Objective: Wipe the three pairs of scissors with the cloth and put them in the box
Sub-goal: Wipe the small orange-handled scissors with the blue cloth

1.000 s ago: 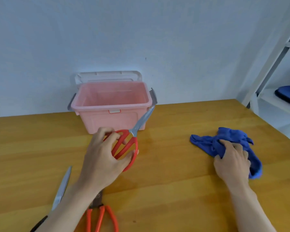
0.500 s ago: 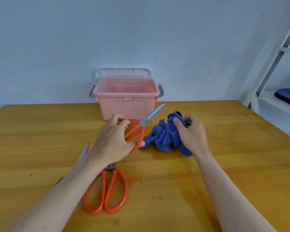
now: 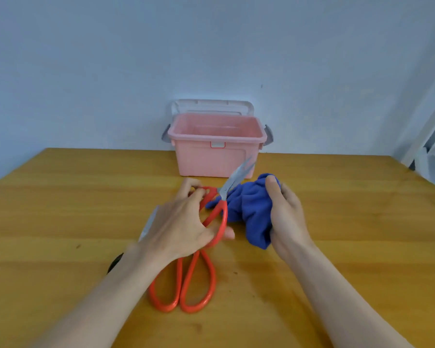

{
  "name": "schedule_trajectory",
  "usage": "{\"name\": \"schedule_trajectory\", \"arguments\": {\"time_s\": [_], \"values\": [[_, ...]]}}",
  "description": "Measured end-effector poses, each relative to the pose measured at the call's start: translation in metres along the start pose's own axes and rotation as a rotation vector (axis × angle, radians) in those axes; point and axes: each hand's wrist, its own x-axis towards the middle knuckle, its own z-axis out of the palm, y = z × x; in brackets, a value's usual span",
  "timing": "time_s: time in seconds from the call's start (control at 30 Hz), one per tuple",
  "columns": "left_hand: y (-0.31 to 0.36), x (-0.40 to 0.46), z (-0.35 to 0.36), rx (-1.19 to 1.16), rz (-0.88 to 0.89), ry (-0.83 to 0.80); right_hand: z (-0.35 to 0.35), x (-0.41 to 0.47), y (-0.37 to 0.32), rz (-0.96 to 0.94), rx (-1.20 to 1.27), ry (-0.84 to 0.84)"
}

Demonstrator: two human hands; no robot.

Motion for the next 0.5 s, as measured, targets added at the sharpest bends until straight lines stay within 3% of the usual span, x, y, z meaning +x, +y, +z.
{"name": "schedule_trajectory", "arguments": {"time_s": [0.27, 0.5], "values": [[0.000, 0.000, 0.004, 0.020, 0.037, 0.127, 0.000, -0.006, -0.005, 0.120, 0.220, -0.185], [-0.010, -0.001, 0.008, 0.094, 0.015, 0.106, 0.001, -0.005, 0.001, 0.165, 0.388, -0.250]]}}
